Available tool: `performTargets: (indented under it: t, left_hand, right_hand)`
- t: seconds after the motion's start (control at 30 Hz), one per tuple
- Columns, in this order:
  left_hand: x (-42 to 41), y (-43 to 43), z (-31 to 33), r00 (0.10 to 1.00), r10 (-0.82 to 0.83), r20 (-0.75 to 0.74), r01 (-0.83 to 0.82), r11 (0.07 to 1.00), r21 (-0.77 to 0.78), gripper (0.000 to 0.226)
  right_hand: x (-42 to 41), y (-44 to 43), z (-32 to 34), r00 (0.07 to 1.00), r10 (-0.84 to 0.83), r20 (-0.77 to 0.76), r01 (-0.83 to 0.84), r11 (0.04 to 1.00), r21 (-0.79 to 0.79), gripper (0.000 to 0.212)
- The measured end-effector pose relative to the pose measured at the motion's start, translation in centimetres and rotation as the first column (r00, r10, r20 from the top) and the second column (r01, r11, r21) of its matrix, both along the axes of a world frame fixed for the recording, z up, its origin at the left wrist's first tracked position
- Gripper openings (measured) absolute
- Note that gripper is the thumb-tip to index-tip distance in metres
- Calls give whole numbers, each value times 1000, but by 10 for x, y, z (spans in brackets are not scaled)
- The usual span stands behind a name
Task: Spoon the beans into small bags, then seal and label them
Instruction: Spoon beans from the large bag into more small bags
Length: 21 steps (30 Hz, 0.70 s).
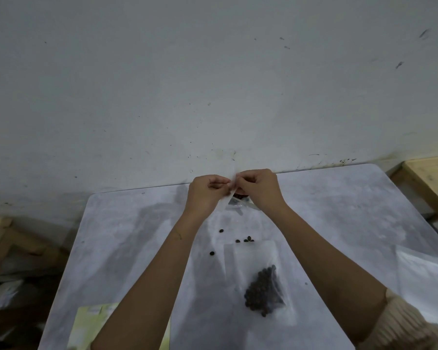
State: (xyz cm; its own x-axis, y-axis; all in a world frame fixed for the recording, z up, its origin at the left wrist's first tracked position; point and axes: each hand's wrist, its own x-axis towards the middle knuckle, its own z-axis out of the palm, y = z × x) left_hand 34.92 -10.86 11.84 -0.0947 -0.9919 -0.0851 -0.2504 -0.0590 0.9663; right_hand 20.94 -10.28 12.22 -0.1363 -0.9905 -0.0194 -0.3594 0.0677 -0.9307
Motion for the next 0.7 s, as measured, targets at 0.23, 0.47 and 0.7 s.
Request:
performTargets:
  t: [0.23,0.47,0.7]
  left_hand:
    - [-24,16,-7,969,133,210,-79,966,-247,13]
    - [-33,25,-19,952,267,149,-210,925,-315,11]
    - [-27,17,-15,926,375,45,-335,869,-364,8]
  right_hand:
    - [-13,-6,-20,966,-178,-187,174,984,-37,17]
    - [-15,-2,-21,950,-241,-200,238,970,-41,10]
    - [12,13,-17,974,-42,-222,16,993,-116,20]
